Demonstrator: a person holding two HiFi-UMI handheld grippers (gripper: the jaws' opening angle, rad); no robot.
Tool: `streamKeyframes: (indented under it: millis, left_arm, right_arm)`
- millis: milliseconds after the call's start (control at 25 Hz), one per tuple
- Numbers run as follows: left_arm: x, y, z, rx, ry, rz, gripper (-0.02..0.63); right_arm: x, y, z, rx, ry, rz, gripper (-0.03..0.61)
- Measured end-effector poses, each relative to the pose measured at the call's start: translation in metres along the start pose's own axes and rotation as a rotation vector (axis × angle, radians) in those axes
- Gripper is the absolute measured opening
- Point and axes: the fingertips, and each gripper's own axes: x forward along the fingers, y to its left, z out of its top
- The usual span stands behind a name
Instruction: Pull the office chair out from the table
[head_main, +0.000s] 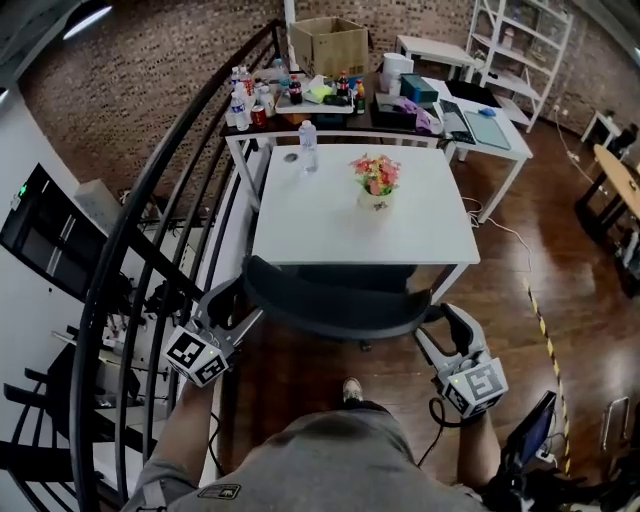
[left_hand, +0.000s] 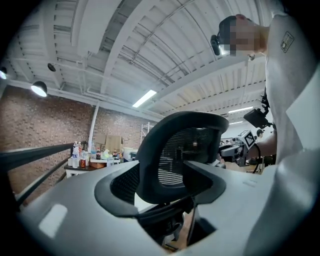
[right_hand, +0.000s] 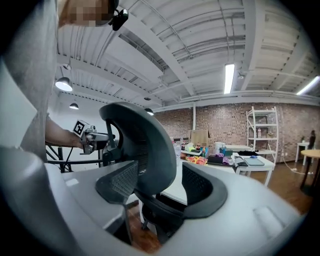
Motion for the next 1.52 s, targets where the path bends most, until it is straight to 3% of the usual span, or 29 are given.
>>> streamKeyframes:
  millis: [320,680,840,1160,1520]
  left_arm:
    - [0.042,0.024,-0.003,0.047,0.041,-0.173,0.368]
    - [0.091,-0.007,-0.007,0.005,0.052,-0.431,0.380]
    - [0.093,-0.010,-0.008,0.004,0.056,-0.437,0.376]
    - [0.083,-0.043,-0.004,0.031,0.055,-0.460,0.318]
    - [0.069,-0.067,0.003,0.023,0.033,-0.461,0.299]
  right_arm:
    - [0.042,-0.010,0.003,-0.018,0.012,0.151,0.359]
    - [0.079,0.013,-0.005,-0.051,0.050,0.356,0.353]
    - [0.084,0.026,-0.003,-0.074,0.054,0.412,0.244]
    - [0.063,0.016,-0.005,-0.079,0.065,0.411,0.253]
    - [0.039,0.023,-0.007,-0.056,0.096,0.430,0.249]
